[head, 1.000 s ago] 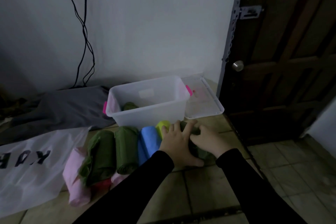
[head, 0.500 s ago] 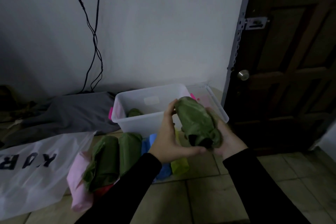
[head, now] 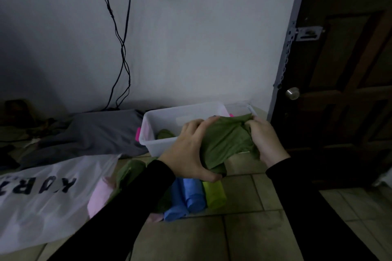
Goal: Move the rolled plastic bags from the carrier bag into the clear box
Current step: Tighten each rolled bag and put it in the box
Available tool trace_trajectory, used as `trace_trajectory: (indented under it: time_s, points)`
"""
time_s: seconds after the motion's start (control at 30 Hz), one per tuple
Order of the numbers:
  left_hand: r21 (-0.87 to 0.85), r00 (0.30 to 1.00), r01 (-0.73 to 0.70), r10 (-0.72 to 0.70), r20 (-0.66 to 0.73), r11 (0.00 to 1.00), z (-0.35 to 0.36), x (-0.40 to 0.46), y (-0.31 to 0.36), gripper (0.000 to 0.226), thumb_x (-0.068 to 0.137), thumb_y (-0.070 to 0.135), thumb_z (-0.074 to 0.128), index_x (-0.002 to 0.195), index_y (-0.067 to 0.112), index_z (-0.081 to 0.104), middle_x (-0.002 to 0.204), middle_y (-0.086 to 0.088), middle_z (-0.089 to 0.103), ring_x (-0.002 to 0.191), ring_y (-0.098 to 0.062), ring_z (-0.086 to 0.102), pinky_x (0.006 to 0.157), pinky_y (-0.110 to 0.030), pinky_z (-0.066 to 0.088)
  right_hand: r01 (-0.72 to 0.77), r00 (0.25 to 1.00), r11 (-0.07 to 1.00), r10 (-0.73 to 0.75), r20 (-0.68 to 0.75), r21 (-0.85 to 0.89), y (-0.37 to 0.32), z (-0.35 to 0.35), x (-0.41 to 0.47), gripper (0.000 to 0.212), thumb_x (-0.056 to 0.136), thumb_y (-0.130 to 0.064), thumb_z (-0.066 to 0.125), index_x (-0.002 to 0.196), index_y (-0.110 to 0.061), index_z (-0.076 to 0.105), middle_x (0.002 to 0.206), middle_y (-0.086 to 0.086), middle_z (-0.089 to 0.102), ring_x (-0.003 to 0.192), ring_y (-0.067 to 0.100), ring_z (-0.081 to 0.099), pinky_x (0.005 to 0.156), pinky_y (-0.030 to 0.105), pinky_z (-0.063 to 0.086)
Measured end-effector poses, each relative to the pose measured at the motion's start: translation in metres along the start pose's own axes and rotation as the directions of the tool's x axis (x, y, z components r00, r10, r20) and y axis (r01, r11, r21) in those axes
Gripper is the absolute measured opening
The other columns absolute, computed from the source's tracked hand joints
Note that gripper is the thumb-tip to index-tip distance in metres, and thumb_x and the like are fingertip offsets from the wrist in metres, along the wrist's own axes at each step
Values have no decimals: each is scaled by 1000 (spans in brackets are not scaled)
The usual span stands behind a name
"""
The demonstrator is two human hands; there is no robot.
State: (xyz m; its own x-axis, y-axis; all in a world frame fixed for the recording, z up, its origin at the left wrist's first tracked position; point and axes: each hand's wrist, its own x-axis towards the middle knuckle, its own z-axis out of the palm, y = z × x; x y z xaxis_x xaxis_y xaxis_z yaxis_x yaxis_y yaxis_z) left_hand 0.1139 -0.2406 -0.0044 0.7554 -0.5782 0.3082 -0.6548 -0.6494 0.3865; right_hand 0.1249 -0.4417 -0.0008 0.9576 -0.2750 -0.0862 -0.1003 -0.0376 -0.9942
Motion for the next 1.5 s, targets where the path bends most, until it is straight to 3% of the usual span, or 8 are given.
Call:
trace_trajectory:
  time_s: [0.23,0.67,0.83,1.03,1.13,1.23,1.33,1.5]
  points:
    - [165,998,-34,24,63,986,-21,-4,-14,125,47,56,83,148,25,14,140,4,30,129,-14,31,109,-30,31,301,938,894,-340,-65,-331,7,-6,11,43,101,-27,42,86,10,59,79,32,58,74,40,57,59,29,34]
    - [135,997,72,-69,-33,988,-40,-9,-25,112,42,56,81,136,23,29,125,17,32,123,-7,35,103,-27,36,577,798,779,-602,-33,-245,-30,17,-10,21,99,-20,47,93,-11,65,76,-7,61,73,-1,55,67,12,43]
    - [14,996,28,-27,-85,1000,-54,-15,-16,110,47,29,93,133,27,24,117,28,30,110,32,15,87,7,23,378,910,893,-406,-79,-244,-7,9,11,26,100,-25,45,92,-9,64,82,6,61,87,24,60,72,30,45]
    - [46,995,56,-52,-84,997,-59,-13,-14,98,44,49,83,129,21,43,135,7,34,116,12,27,100,0,17,169,970,937,-212,-115,-306,8,22,7,33,98,-34,45,109,-6,59,93,6,60,101,28,60,82,35,47]
    - [213,993,109,-97,-64,971,-62,-11,-18,103,44,57,81,132,23,41,143,3,29,129,-6,26,111,-26,28,413,810,775,-552,-196,-478,-9,38,-20,33,97,-31,46,125,-15,52,117,1,57,116,19,52,97,37,46]
    - [350,994,103,-84,-69,931,-60,-5,-14,100,44,64,74,129,17,48,136,-3,40,126,-20,38,108,-37,36,651,647,502,-759,71,-569,-30,74,-57,35,94,-20,41,121,-9,61,127,6,60,125,21,51,103,28,36]
    - [518,997,-36,64,-36,855,-58,4,-7,87,65,63,51,129,4,52,123,-9,55,117,-28,49,103,-37,35,617,786,673,-551,281,-407,-42,103,-77,47,98,-8,32,144,-3,34,150,11,39,139,18,36,109,17,25]
    - [393,961,-65,163,-222,917,-62,8,9,72,78,45,48,131,-4,48,117,-11,51,106,-18,45,97,-31,40,485,874,846,-461,153,-219,-49,108,-78,51,102,-17,29,152,-13,15,147,8,43,132,16,45,104,18,35]
